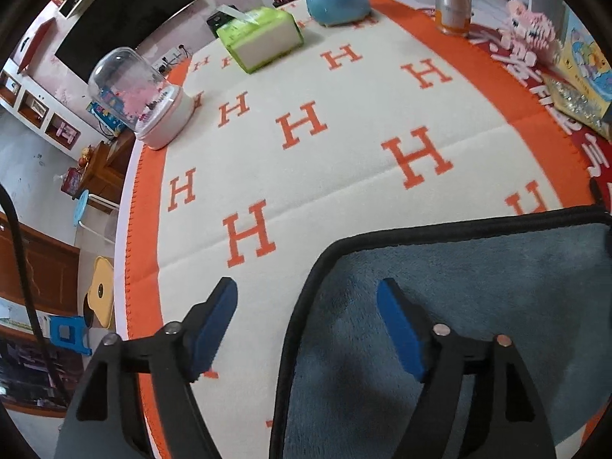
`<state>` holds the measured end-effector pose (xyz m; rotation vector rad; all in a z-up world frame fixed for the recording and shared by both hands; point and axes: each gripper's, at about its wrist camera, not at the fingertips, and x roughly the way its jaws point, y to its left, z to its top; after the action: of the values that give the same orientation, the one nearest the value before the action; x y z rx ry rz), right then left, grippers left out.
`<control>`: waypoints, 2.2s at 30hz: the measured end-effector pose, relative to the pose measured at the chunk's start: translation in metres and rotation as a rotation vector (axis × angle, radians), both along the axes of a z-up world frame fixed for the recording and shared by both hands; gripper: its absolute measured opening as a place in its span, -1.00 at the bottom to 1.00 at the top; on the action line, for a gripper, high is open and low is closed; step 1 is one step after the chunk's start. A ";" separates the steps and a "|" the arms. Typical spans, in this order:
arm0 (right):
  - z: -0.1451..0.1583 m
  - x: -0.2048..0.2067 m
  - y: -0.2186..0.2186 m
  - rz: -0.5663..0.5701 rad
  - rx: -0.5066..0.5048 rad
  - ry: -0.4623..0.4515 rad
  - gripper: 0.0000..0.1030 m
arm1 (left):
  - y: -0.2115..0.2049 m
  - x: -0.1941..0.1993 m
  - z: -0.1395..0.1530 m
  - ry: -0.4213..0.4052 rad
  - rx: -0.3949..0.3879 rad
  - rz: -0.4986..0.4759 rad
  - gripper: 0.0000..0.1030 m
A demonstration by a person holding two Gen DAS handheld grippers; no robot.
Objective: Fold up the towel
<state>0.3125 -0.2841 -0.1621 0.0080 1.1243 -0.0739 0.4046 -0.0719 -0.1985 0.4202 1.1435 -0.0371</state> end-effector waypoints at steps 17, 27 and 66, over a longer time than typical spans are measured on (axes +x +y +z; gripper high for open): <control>0.055 -0.056 0.031 0.038 0.008 -0.074 -0.50 | 0.018 -0.079 0.072 -0.100 -0.112 0.041 0.71; 0.104 -0.107 0.050 0.044 -0.002 -0.154 -0.31 | 0.028 -0.142 0.129 -0.191 -0.158 0.028 0.87; 0.196 -0.298 0.069 0.140 0.168 -0.243 0.26 | 0.052 -0.379 0.238 -0.325 -0.338 0.137 0.98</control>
<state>0.0145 -0.2154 0.0335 0.0860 0.8831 0.1434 0.0255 -0.0194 0.0394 0.0426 0.8228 -0.0396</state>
